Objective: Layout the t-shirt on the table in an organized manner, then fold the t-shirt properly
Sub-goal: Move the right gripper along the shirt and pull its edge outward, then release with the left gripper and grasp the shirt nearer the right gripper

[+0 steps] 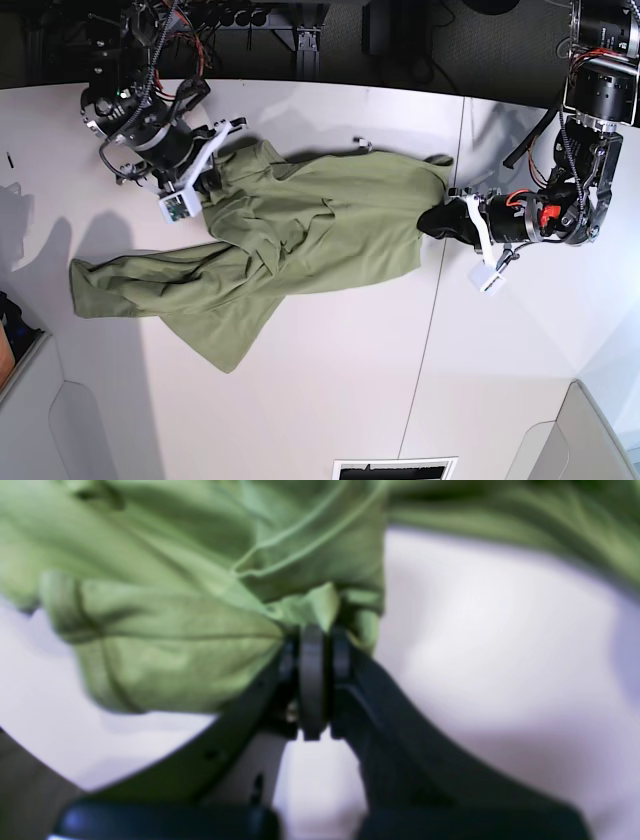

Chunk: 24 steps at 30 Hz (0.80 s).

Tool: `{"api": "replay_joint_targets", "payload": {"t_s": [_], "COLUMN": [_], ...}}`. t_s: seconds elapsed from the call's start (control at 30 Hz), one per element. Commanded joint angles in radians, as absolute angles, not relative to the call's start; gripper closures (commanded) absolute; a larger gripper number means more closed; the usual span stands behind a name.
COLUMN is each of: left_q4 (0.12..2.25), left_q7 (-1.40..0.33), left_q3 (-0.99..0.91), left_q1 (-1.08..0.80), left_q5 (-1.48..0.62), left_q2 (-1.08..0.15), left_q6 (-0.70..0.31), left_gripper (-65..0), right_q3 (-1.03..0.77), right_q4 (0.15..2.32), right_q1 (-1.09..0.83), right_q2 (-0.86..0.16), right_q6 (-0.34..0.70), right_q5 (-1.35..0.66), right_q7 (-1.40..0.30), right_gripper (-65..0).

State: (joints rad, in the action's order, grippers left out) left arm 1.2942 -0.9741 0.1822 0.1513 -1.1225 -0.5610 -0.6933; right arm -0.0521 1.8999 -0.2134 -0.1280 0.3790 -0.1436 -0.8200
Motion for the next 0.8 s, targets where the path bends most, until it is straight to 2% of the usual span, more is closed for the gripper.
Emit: {"api": "replay_joint_targets", "payload": {"t_s": [0.0, 0.13, 0.17, 0.23, 0.3, 0.37, 0.6, 0.77], "left_q4": [1.308, 1.309, 1.309, 1.309, 1.309, 1.314, 1.494, 1.590], "left_q7": [-0.989, -1.066, -1.081, -1.106, -1.108, -1.108, -1.092, -0.968], "left_q3": [0.174, 0.174, 0.174, 0.174, 0.174, 0.173, 0.078, 0.090], "left_q1": [0.162, 0.139, 0.131, 0.118, 0.113, 0.118, 0.123, 0.153], "left_q5": [-1.171, -1.319, -1.359, -1.422, -1.457, -1.475, -1.468, -1.228], "left_q2": [-0.582, -0.582, -0.582, -0.582, -0.582, -0.583, -0.579, -0.529], "left_q6": [-0.698, -0.698, -0.698, -0.698, -0.698, -0.698, -0.698, -0.698], "left_gripper": [0.0, 0.0, -1.8, -9.9, -16.6, -18.2, -18.2, -18.2], "right_q3": [-0.090, -0.206, -0.231, -0.278, -0.320, -0.360, -0.405, -0.364], "right_q4": [1.923, 1.930, 1.933, 1.944, 1.962, 1.985, 2.069, 2.036], "right_q1": [-0.237, -0.332, -0.354, -0.395, -0.419, -0.427, -0.368, -0.285], "right_q2": [-0.136, -0.136, -0.136, -0.135, -0.135, -0.135, -0.133, -0.099], "right_q6": [0.377, 0.395, 0.401, 0.401, 0.411, 0.428, 0.449, 0.448], "right_q5": [-0.155, -0.226, -0.250, -0.300, -0.350, -0.403, -0.464, -0.424], "right_q7": [-0.810, -0.808, -0.809, -0.808, -0.802, -0.778, -0.738, -0.725], "right_gripper": [0.0, 0.0, 0.0, -0.4, -17.8, -28.2, -29.3, -29.2]}}
